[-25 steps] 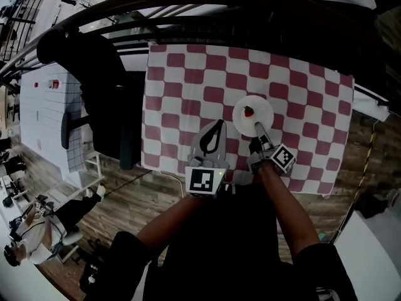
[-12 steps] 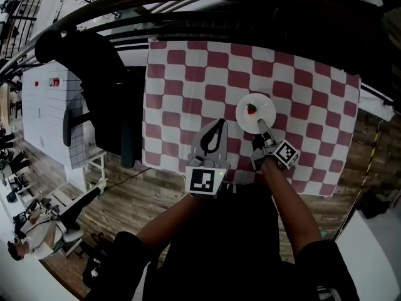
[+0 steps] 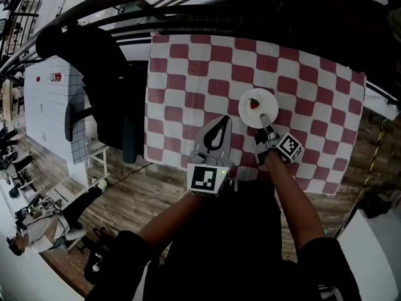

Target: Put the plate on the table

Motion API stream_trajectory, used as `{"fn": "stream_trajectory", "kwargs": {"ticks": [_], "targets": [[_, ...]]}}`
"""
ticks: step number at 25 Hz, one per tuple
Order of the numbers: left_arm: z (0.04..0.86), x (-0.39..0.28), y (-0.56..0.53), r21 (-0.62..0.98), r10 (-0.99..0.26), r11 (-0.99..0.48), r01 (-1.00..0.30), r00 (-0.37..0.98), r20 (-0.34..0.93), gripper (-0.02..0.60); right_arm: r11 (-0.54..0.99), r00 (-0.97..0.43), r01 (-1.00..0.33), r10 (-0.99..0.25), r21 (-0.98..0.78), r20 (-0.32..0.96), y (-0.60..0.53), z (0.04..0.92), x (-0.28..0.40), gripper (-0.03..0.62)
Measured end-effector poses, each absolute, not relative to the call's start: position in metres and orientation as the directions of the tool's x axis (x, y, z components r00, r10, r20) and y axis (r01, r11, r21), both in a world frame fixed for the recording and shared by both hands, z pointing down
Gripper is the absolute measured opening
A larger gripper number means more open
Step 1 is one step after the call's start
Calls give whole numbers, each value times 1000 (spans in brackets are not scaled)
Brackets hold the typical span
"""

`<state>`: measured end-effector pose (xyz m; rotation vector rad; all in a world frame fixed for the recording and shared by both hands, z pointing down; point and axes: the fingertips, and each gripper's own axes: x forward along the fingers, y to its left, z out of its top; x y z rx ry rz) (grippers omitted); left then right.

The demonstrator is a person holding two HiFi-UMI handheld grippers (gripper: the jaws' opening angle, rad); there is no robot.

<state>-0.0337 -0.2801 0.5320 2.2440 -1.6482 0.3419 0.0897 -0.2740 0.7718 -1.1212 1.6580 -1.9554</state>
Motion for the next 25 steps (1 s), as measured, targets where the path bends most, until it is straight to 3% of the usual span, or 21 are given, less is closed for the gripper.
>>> {"fn": "stream_trajectory", "kwargs": {"ticks": [9, 21, 25], "targets": [[527, -35, -278, 100, -869, -291, -951, 307, 388, 10, -312, -639, -253, -657, -916, 400, -270, 775, 89, 26], [526, -18, -269, 152, -852, -334, -930, 367, 373, 9, -403, -613, -381, -564, -833, 553, -258, 772, 95, 197], [523, -18, -267, 148, -852, -341, -928, 372, 369, 9, -417, -593, -426, -542, -803, 596, -253, 772, 101, 210]]}}
